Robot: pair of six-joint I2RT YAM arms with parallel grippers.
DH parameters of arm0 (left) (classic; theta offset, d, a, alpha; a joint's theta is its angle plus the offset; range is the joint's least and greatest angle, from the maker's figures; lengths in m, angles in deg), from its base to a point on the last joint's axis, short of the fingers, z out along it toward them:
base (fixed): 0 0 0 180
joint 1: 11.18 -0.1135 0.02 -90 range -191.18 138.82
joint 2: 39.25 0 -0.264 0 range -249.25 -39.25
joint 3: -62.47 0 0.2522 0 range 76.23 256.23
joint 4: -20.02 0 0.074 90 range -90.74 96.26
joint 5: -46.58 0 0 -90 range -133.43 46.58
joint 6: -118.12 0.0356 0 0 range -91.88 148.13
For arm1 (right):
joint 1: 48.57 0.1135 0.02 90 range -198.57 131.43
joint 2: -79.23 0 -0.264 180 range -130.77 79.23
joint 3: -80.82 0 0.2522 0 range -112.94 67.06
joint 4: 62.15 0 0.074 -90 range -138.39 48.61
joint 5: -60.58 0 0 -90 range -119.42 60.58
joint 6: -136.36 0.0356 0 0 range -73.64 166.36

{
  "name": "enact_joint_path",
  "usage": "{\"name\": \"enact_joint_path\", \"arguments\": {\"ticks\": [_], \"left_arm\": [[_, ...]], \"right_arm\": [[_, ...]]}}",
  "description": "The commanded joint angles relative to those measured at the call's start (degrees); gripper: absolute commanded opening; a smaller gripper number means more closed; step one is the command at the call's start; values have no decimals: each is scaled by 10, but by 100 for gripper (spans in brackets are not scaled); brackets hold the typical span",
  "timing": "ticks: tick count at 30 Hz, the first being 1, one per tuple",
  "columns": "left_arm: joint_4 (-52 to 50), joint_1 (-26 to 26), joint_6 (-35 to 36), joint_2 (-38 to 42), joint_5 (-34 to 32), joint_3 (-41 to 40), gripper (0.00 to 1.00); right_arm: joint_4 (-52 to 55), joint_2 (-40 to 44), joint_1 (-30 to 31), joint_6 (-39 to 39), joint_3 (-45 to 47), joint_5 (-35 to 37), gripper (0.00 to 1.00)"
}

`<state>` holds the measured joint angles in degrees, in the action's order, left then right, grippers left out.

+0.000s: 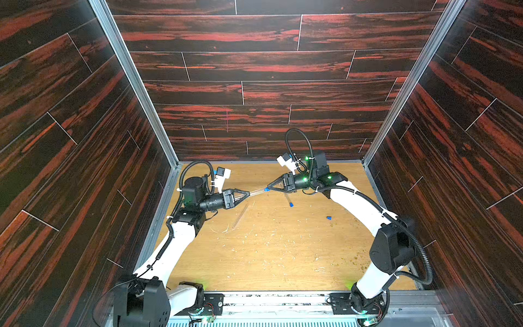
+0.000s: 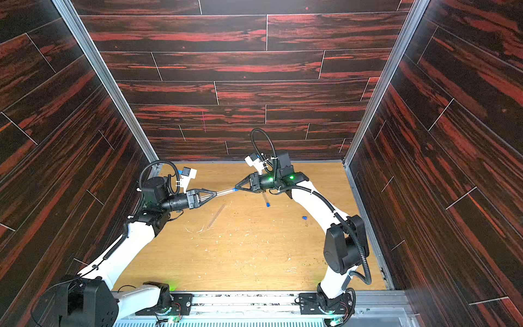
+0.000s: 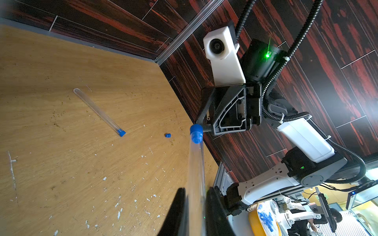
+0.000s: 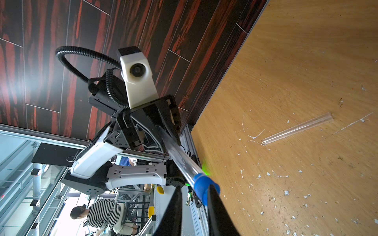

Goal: Insert stoppers into test tubes
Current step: Insert the stopper into the test tube.

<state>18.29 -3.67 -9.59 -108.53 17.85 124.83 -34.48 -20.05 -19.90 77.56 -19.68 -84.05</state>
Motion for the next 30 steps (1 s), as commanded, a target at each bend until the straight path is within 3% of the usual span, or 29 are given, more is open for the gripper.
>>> {"name": "enact_joint_path", "arguments": {"ticks": [1,15,30], "left_arm": [[-1,19,1,3,31,4,8],[37,20,-32,-1,22,0,8],[41,22,-32,0,28,-1,8]], "right_arm": [[-26,-13,29,-1,-4,-33,24],[-114,7,33,56,70,-58,20],[-174,1,38,98,83,-77,3]]}}
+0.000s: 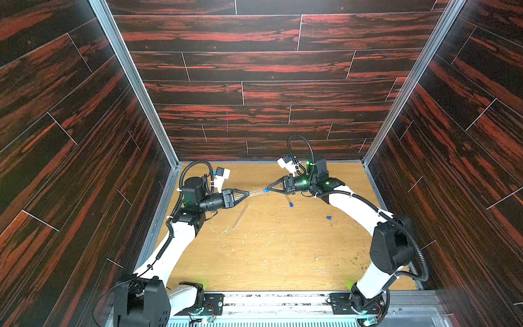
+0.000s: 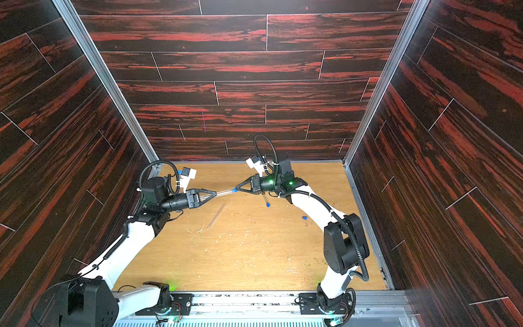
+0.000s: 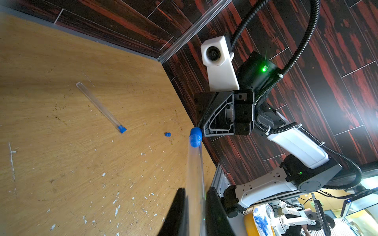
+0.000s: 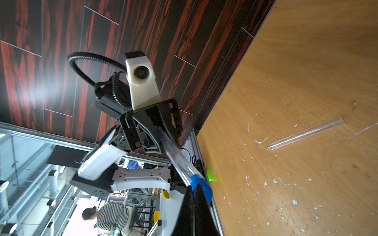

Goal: Insert stoppers into test tubes
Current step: Insert the stopper into the test tube.

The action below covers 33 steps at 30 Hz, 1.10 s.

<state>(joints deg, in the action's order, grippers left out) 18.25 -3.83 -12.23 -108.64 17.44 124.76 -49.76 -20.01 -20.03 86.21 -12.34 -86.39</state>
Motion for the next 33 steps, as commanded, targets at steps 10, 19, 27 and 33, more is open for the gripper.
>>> {"name": "enact_joint_path", "arguments": {"ticks": [10,19,27,33], "left_arm": [[95,25,-55,-1,21,-3,6],[208,24,-129,-8,-18,-29,5],[243,27,-153,-11,-31,-38,5],[234,30,-144,-7,-26,-43,5]], "right_arm": [[-88,-6,39,59,34,-64,3],[-213,-4,47,150,78,-69,6],[-285,-12,59,200,95,-71,11],[-350,-22,64,247,100,-70,15]]}}
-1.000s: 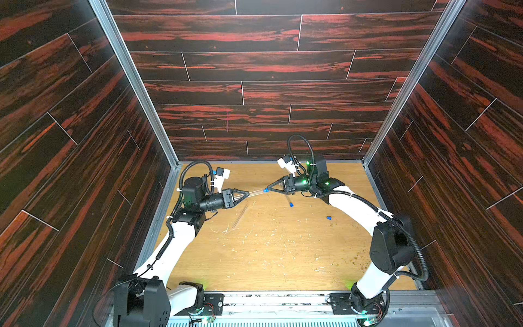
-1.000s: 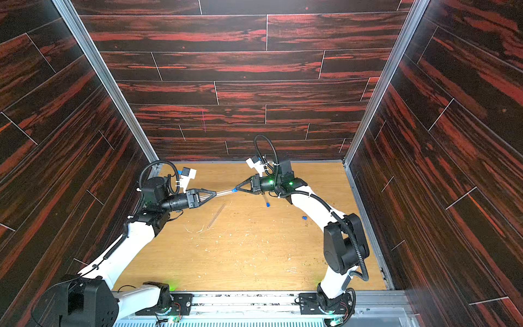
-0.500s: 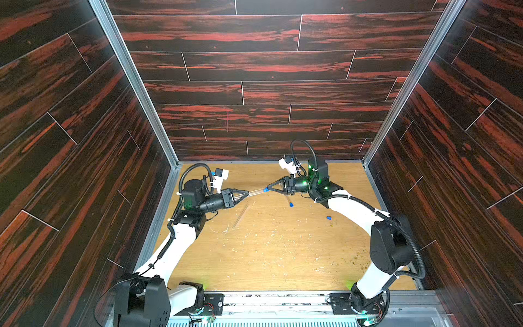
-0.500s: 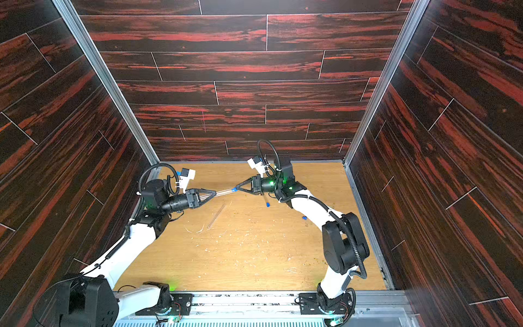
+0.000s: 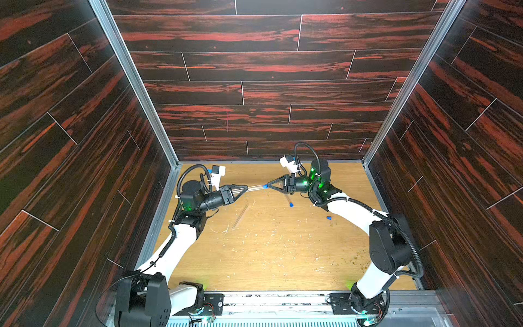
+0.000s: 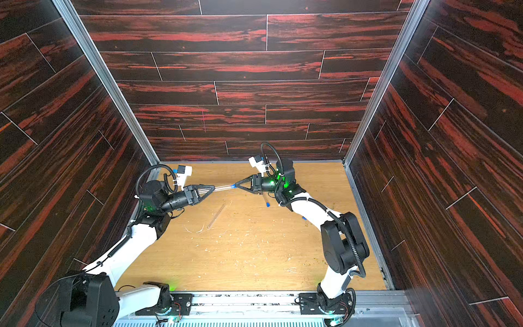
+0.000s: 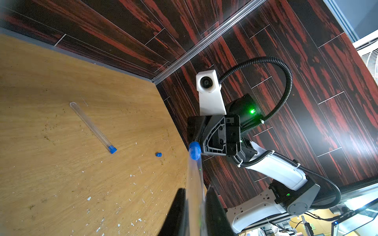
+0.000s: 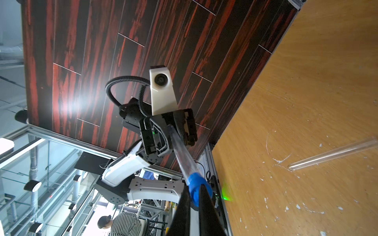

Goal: Insert stoppers into test tubes
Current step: Insert the stopper into the test tube.

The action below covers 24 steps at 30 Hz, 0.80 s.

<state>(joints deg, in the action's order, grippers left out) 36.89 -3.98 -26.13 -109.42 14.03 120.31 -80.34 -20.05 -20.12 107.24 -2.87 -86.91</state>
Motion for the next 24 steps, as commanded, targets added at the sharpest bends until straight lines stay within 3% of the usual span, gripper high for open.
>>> {"name": "enact_joint_path", "arguments": {"ticks": [1,12,24], "left_arm": [[43,32,-2,1,8,1,5],[36,32,-10,-2,-5,5,5],[58,33,-32,-4,-17,3,5]], "right_arm": [[-50,-22,65,41,6,-64,16],[-69,-33,81,56,4,-54,16],[-184,-66,97,137,5,-46,14]]}}
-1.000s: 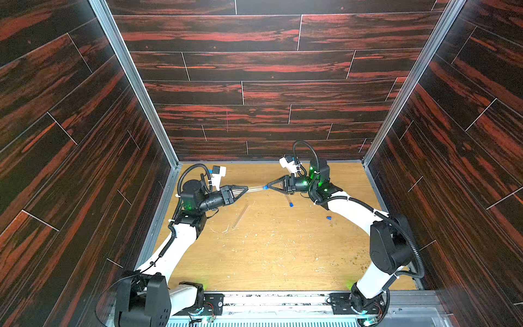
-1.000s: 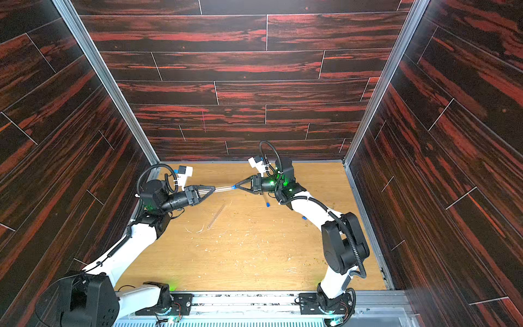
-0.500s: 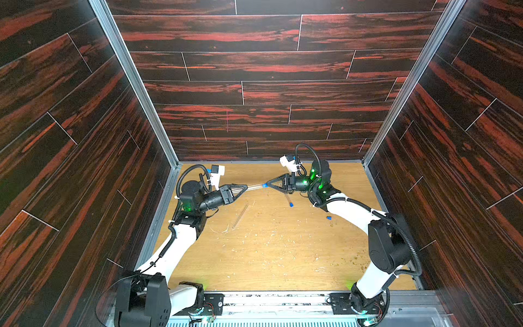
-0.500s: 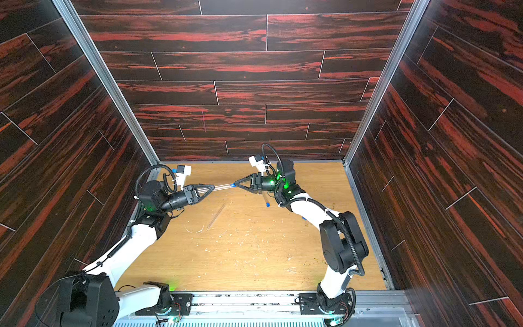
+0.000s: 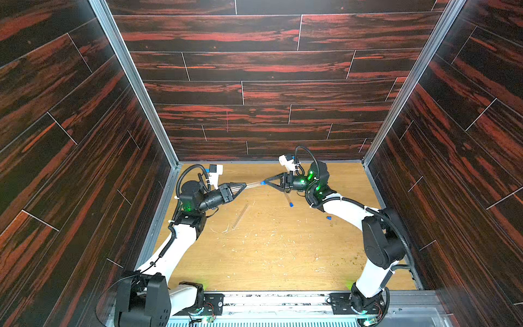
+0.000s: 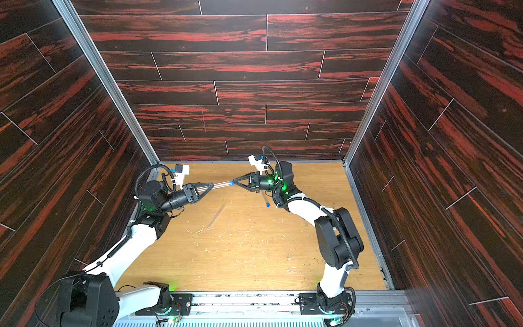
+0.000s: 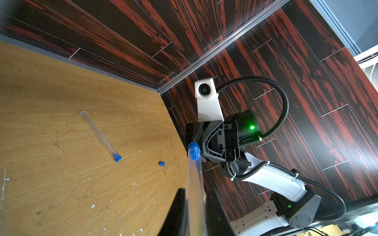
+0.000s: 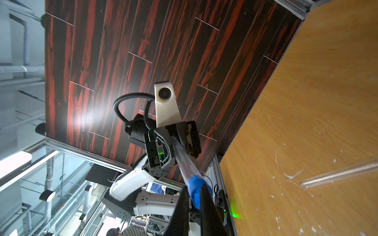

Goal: Insert stoppers into test tubes
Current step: Insert the stopper into the test tube.

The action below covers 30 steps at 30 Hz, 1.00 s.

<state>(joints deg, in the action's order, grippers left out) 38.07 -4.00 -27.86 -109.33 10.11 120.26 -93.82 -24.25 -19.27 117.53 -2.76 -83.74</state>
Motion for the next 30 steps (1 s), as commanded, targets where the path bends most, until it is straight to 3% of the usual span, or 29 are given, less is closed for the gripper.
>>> {"name": "enact_joint_path", "arguments": {"ticks": [1,18,25,30], "left_arm": [[47,33,-15,-4,22,4,5],[52,36,-17,-5,27,1,5],[40,36,-12,-1,33,1,5],[33,35,-6,-1,35,1,5]], "right_arm": [[-51,-26,90,35,3,-77,14],[-81,-48,106,62,-12,-84,14],[-19,-24,89,13,-6,-88,17],[48,15,55,-36,22,-81,27]]}}
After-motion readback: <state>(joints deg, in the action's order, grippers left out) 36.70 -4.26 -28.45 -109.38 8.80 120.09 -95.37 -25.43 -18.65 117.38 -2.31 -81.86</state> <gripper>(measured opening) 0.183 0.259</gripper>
